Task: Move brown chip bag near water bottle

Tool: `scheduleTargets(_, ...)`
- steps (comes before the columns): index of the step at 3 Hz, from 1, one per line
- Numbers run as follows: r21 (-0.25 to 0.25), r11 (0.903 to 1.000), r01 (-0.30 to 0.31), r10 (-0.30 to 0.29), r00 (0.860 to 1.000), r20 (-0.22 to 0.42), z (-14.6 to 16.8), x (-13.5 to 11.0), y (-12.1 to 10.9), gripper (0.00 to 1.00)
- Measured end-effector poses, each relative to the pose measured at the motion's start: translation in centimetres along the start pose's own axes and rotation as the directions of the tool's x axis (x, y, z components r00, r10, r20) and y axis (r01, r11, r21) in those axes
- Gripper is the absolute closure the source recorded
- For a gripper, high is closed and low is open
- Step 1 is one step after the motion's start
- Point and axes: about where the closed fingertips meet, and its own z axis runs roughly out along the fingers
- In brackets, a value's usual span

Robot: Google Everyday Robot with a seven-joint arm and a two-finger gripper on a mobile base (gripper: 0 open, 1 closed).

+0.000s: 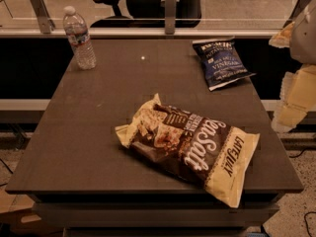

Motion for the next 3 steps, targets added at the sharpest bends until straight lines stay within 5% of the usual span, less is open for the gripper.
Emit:
scheduleTargets(2,0.01,0.9987,-0.049,0.049,0.999,-0.009,-0.4,-0.5,0.8,0.0)
scheduleTargets(3,-0.01,0.9891,-0.147,0.147,0.989,-0.003,-0.5,0.0,1.7,0.0)
